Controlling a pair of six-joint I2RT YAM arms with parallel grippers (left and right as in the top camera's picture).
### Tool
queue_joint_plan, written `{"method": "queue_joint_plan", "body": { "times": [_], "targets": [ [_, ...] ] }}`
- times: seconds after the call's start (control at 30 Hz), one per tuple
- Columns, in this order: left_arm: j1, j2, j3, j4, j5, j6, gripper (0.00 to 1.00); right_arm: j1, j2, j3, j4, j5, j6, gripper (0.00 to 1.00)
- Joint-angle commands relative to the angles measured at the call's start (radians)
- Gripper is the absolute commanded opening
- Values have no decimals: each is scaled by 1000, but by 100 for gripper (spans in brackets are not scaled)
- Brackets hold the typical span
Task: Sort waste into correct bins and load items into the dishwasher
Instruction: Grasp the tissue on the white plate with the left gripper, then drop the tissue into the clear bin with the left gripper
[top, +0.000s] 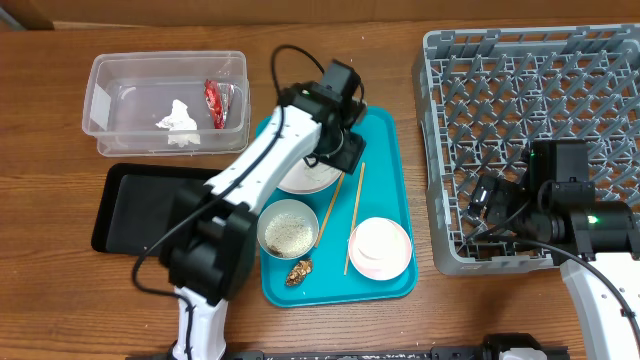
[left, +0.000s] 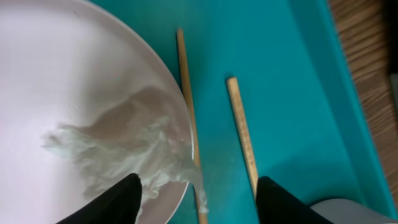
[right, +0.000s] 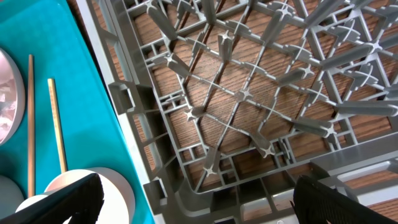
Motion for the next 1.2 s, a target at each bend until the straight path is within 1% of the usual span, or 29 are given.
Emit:
{"method": "queue_joint_plan", "body": {
  "times": [0.0,0.03,0.07,0.1,0.23,0.3,0.43,0.53,0.73,1.07,1.1,1.17],
  "targets": [
    [-2,44,-4,-15,-2,16,40,-2,-10,27,3,10,-6,100],
    [-2,46,-4,-18,-3,16,23,-2,-10,27,3,10,-6,100],
    [0,46,-4,-18,-7,16,10,-2,-10,27,2,10,-6,100],
    [1,45,-4,-17,-16,16,4,-2,-10,27,2,10,-6,100],
    [6,19,12,-32,-121,15,4,-2,-10,27,2,10,-6,100],
    [14,-26,43,-64,-197,14,4,-2,-10,27,1,11,-6,100],
    [39,-132,69,-70,-320,2,4,-2,-10,27,0,10,-6,100],
    [76,-219,69,-57,-370,-19,4,-2,-10,27,0,11,-6,100],
    [211,-331,69,-39,-379,-23,4,-2,-10,27,0,10,-6,100],
    [436,-306,68,44,-377,-24,4,-2,-10,27,-1,10,-6,100],
    [452,-302,68,50,-376,-24,6,-2,-10,27,-1,10,-6,100],
    [472,-299,68,47,-358,-23,44,-2,-10,27,-1,10,-6,100]
  ]
}}
